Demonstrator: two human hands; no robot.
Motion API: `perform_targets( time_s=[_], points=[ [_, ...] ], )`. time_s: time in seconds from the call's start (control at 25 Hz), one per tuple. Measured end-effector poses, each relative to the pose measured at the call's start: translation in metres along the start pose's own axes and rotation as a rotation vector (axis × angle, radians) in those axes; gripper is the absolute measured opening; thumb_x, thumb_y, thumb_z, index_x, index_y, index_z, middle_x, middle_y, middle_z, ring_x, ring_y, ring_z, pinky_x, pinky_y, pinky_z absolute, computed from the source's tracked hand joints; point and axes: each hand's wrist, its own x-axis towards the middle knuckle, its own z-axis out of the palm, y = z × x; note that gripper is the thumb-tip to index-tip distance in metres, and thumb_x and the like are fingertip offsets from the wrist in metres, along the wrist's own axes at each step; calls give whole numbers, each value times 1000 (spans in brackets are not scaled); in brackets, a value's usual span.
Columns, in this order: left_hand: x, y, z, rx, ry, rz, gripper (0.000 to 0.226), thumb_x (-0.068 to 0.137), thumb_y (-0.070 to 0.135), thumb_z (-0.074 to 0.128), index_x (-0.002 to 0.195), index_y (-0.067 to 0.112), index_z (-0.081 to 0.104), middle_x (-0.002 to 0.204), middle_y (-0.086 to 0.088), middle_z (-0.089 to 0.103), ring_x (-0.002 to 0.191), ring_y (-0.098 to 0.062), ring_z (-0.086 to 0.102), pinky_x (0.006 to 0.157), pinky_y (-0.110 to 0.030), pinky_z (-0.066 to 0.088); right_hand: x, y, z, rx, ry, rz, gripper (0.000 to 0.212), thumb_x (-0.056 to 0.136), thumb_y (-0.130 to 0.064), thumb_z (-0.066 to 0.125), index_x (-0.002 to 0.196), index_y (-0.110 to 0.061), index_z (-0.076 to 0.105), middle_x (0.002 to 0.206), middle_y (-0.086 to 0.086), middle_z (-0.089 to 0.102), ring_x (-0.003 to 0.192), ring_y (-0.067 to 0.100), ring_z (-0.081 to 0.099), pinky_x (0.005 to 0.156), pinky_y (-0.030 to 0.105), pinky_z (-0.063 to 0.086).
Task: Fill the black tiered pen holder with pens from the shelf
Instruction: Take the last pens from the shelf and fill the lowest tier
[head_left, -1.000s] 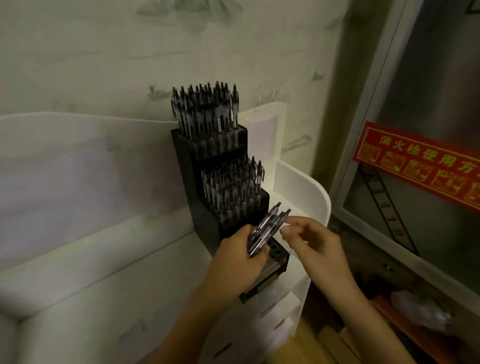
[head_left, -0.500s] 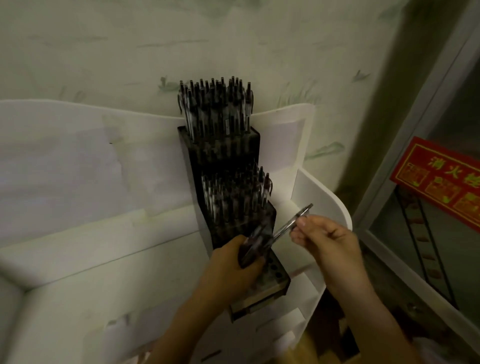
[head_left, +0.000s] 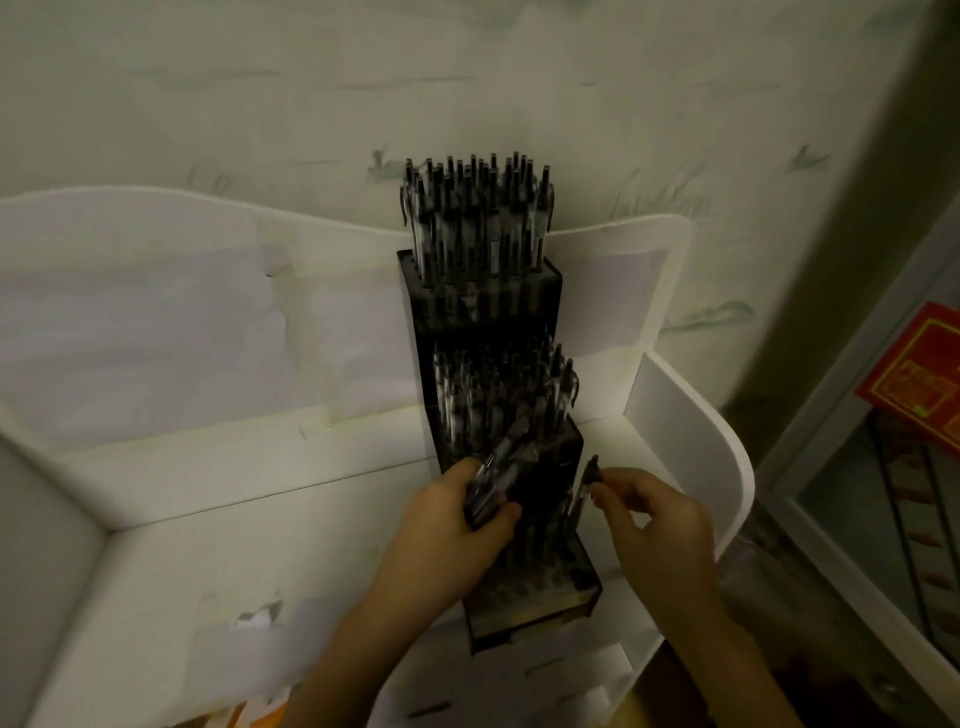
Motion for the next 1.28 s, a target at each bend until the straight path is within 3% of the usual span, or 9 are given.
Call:
perform_targets(
  time_s=[0.16, 0.44, 0.52, 0.6, 0.68, 0.76, 0.96, 1.08, 1.28],
  points=[
    [-3, 3, 0, -13, 14, -4, 19, 85, 31, 69, 80, 38, 52, 68, 13, 60, 65, 4, 58, 51, -7, 39, -5, 18, 11, -58, -60, -28, 11, 85, -13, 72, 94, -20, 75, 81, -31, 60, 85, -14, 60, 73, -3, 41],
    [-9, 2, -1, -41, 36, 3, 17, 85, 30, 70, 80, 34, 54, 68, 11, 60, 64, 2, 59, 52, -9, 40, -11, 29, 20, -44, -157, 29, 15, 85, -14, 74, 91, -28, 74, 77, -27, 64, 76, -10, 63, 67, 7, 50],
    [-11, 1, -1, -39, 36, 3, 17, 85, 29, 69, 80, 33, 54, 67, 11, 60, 63, 2, 58, 51, -9, 40, -12, 22, 16, -63, -138, 59, 19, 84, -18, 75, 101, -24, 74, 82, -21, 66, 76, -6, 63, 70, 12, 53],
    [-14, -1, -1, -36, 36, 0, 16, 85, 29, 69, 79, 32, 54, 67, 9, 59, 62, 0, 58, 51, -10, 40, -12, 8, 12, -74, -46, 11, 27, 82, -19, 75, 109, -21, 70, 85, -17, 65, 80, -4, 60, 70, 6, 47],
    [-17, -3, -2, -27, 34, 5, 17, 86, 29, 68, 79, 32, 52, 66, 9, 58, 61, -1, 57, 50, -12, 40, -14, -13, 10, -18, 56, -117, 21, 83, -17, 72, 104, -23, 69, 84, -21, 63, 83, -4, 61, 72, 2, 45],
    [-19, -5, -2, -25, 29, 11, 18, 85, 29, 68, 79, 33, 52, 66, 8, 59, 62, -1, 57, 51, -12, 41, -16, -37, 13, 141, 8, -155, 14, 85, -18, 71, 98, -23, 72, 80, -19, 69, 81, -3, 64, 71, 4, 47],
    [-25, -11, -4, -58, 26, -18, 12, 84, 29, 68, 87, 32, 57, 72, 7, 64, 64, -3, 60, 53, -20, 49, -18, -73, 22, 525, -278, 142, 16, 84, -11, 72, 83, -26, 76, 79, -9, 76, 74, 4, 71, 65, 12, 52],
    [-27, -17, -11, -60, 47, -42, 13, 82, 34, 69, 88, 34, 58, 73, 13, 65, 62, -1, 60, 49, -15, 44, -17, -79, 21, 626, -246, 251, 19, 82, -11, 73, 74, -27, 78, 74, 0, 76, 71, 11, 72, 64, 15, 54],
    [-32, -32, -24, -5, 47, -62, 19, 80, 34, 73, 83, 33, 54, 71, 27, 61, 59, 2, 57, 48, -10, 40, -13, -86, 19, 833, -112, 365, 7, 85, -12, 69, 87, -11, 76, 82, 11, 76, 78, 25, 74, 69, 24, 59]
  ],
)
